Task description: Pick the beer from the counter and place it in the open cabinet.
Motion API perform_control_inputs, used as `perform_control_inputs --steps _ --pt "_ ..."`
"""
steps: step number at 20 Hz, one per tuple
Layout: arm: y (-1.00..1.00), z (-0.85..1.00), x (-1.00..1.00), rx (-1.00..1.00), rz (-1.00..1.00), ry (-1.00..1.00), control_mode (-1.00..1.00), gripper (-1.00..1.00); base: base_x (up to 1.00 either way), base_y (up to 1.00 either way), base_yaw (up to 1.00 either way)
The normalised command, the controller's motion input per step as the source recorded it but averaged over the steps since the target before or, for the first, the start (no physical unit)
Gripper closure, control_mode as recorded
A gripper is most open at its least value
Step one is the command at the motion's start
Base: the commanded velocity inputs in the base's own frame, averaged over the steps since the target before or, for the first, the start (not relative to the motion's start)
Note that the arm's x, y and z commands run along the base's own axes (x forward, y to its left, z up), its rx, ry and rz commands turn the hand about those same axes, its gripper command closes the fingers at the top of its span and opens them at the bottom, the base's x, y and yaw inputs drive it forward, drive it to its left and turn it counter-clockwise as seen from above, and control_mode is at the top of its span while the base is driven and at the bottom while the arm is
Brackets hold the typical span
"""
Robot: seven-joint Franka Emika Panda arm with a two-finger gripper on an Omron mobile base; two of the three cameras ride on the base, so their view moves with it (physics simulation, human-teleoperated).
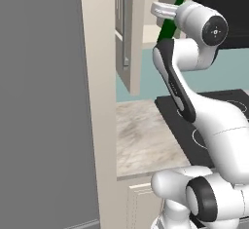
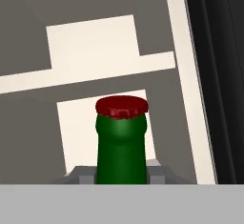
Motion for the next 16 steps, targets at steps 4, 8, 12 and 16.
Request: perform_control_inputs --steps 4,8,12,16 --pt "0.00 0.00 0.18 0.00 0.00 0.00 -1.00 1.00 0.00 0.00 0.00" --pt "0.01 0.00 0.19 0.00 0.00 0.00 -1.00 1.00 0.00 0.00 0.00" --pt "0.11 0.00 0.15 0.00 0.00 0.00 -1.00 1.00 0.00 0.00 0.00" --pt "0.17 0.00 0.08 0.00 0.00 0.00 -1.00 1.00 0.00 0.00 0.00"
